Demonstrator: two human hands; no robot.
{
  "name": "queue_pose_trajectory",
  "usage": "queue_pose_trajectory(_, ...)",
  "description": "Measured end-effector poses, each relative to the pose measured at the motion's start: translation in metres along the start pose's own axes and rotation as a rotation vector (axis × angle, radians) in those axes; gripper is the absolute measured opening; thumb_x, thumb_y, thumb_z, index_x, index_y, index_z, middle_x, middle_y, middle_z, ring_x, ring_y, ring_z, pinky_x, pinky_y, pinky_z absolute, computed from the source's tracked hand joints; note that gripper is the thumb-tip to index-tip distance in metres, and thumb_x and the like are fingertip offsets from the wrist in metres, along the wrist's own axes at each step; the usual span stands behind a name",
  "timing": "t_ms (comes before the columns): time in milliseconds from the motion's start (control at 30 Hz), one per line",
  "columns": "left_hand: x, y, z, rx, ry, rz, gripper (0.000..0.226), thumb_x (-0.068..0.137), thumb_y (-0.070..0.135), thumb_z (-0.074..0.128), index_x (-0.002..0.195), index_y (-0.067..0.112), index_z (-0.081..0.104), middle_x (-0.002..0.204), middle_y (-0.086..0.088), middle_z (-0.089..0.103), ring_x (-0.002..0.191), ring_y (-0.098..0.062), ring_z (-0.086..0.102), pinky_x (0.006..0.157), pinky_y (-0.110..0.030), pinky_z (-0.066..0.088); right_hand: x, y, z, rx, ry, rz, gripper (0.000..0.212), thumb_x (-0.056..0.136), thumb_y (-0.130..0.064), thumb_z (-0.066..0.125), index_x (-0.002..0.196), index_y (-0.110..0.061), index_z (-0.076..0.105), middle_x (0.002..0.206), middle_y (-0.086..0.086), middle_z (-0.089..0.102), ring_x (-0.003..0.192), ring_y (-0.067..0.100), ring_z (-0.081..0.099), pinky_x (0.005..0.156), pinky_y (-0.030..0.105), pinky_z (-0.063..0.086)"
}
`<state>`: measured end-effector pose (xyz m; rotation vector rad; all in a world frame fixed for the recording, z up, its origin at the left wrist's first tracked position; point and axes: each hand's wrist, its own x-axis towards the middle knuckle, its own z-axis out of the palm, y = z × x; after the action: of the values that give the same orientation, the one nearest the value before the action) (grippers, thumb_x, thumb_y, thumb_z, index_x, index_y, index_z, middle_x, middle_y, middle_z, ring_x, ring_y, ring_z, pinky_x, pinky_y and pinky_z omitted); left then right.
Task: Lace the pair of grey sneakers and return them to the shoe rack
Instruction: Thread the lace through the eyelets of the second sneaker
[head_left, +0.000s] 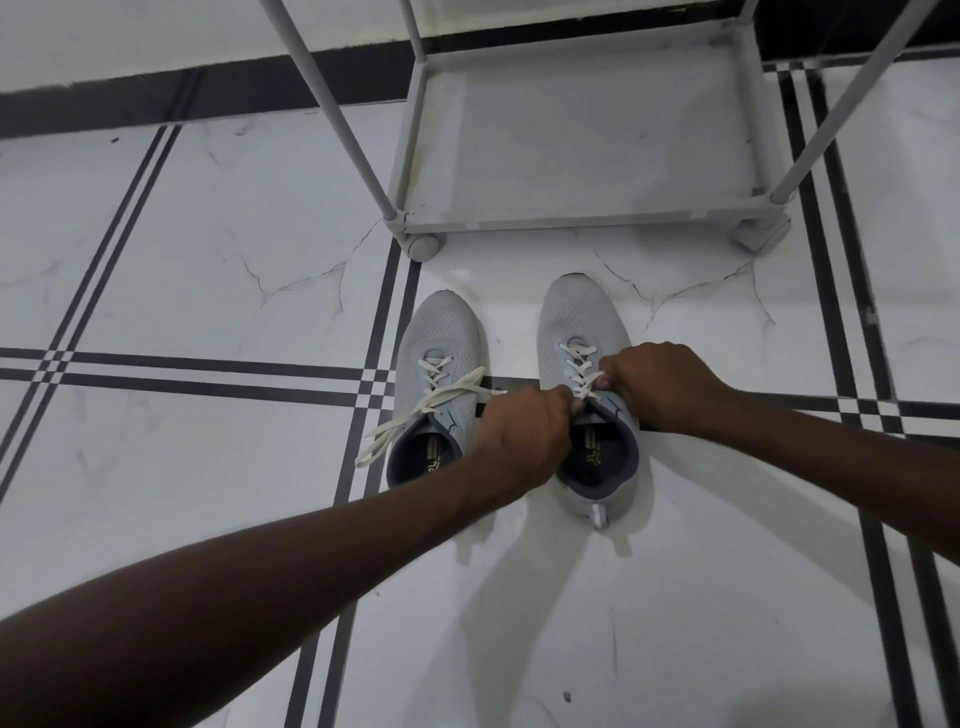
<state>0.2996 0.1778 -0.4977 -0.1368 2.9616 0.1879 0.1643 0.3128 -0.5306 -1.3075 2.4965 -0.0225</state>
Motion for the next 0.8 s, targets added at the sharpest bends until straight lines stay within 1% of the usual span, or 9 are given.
queue_pose_trajectory(100, 0.007, -0.016, -0.017, -0.021, 0.092, 0.007, 0.038, 0.102, 0.033, 0.031, 0.100, 0.009, 0.060, 0.090, -0.015, 0.067, 0.078, -0.033, 0.064, 0.060, -0.038, 0.047, -0.004, -0.007, -0.008, 0.206, 0.144, 0.149, 0.043, 0.087, -0.042, 0.062, 0.114, -0.011, 0.054, 0.111, 0.015, 0.063, 0.099, 0.035, 0.057, 0.079, 0.041, 0.046)
queue_pose_trajectory(200, 0.008, -0.066, -0.034, -0.131, 0.087, -0.130, 0.044, 0.096, 0.029, 0.032, 0.123, 0.004, 0.056, 0.120, -0.017, 0.061, 0.106, -0.033, 0.058, 0.086, -0.047, 0.049, -0.027, -0.013, -0.004, 0.480, 0.393, 0.277, 0.061, 0.079, -0.033, 0.073, 0.129, -0.010, 0.048, 0.121, 0.015, 0.057, 0.110, 0.034, 0.052, 0.087, 0.039, 0.044)
queue_pose_trajectory(233, 0.003, -0.087, -0.037, -0.226, 0.051, -0.219, 0.046, 0.094, 0.029, 0.037, 0.130, 0.005, 0.051, 0.131, -0.016, 0.056, 0.116, -0.034, 0.053, 0.093, -0.046, 0.046, -0.035, -0.016, -0.001, 0.562, 0.409, 0.333, 0.064, 0.078, -0.033, 0.075, 0.131, -0.010, 0.047, 0.123, 0.014, 0.057, 0.112, 0.031, 0.053, 0.088, 0.037, 0.043)
queue_pose_trajectory(300, -0.013, -0.125, -0.037, -0.402, -0.067, -0.431, 0.056, 0.089, 0.026, 0.054, 0.140, 0.007, 0.042, 0.144, -0.015, 0.046, 0.129, -0.032, 0.045, 0.101, -0.041, 0.041, -0.048, -0.023, 0.009, 0.727, 0.263, 0.480, 0.068, 0.080, -0.039, 0.074, 0.134, -0.011, 0.045, 0.126, 0.012, 0.058, 0.112, 0.028, 0.057, 0.090, 0.035, 0.046)
queue_pose_trajectory(367, -0.034, -0.151, -0.031, -0.602, -0.265, -0.611, 0.074, 0.076, 0.026, 0.068, 0.142, 0.010, 0.039, 0.143, -0.013, 0.048, 0.125, -0.029, 0.049, 0.098, -0.037, 0.043, -0.051, -0.029, 0.017, 0.870, 0.079, 0.576, 0.061, 0.086, -0.043, 0.067, 0.133, -0.012, 0.047, 0.125, 0.010, 0.062, 0.110, 0.027, 0.060, 0.086, 0.034, 0.045)
queue_pose_trajectory(467, -0.064, -0.158, -0.019, -0.820, -0.484, -0.674, 0.074, 0.067, 0.027, 0.076, 0.133, 0.016, 0.044, 0.124, -0.008, 0.061, 0.113, -0.027, 0.059, 0.089, -0.036, 0.051, -0.044, -0.033, 0.016, 0.974, 0.015, 0.514, 0.051, 0.087, -0.044, 0.066, 0.127, -0.015, 0.053, 0.116, 0.006, 0.067, 0.098, 0.021, 0.063, 0.082, 0.036, 0.050)
queue_pose_trajectory(633, -0.076, -0.130, 0.010, -0.611, -0.256, -0.646, 0.070, 0.078, 0.024, 0.077, 0.138, 0.015, 0.044, 0.115, -0.008, 0.064, 0.100, -0.022, 0.059, 0.081, -0.027, 0.045, -0.046, -0.046, 0.013, 0.918, -0.118, 0.371, 0.062, 0.078, -0.046, 0.075, 0.130, -0.025, 0.049, 0.110, -0.005, 0.064, 0.099, 0.016, 0.063, 0.080, 0.030, 0.046)
queue_pose_trajectory(733, -0.076, -0.118, 0.016, -0.622, -0.181, -0.638, 0.075, 0.070, 0.033, 0.074, 0.138, 0.016, 0.047, 0.107, -0.004, 0.068, 0.097, -0.024, 0.063, 0.081, -0.030, 0.052, -0.040, -0.055, 0.021, 0.883, -0.127, 0.432, 0.064, 0.076, -0.036, 0.077, 0.130, -0.020, 0.046, 0.112, 0.002, 0.064, 0.102, 0.024, 0.062, 0.079, 0.032, 0.047)
queue_pose_trajectory(800, -0.076, -0.111, 0.016, -0.639, -0.160, -0.614, 0.064, 0.072, 0.027, 0.074, 0.131, 0.016, 0.050, 0.096, 0.002, 0.064, 0.083, -0.016, 0.059, 0.066, -0.017, 0.047, -0.032, -0.060, 0.025, 0.816, -0.097, 0.470, 0.058, 0.073, -0.031, 0.075, 0.123, -0.016, 0.050, 0.109, 0.007, 0.066, 0.100, 0.029, 0.062, 0.078, 0.034, 0.048)
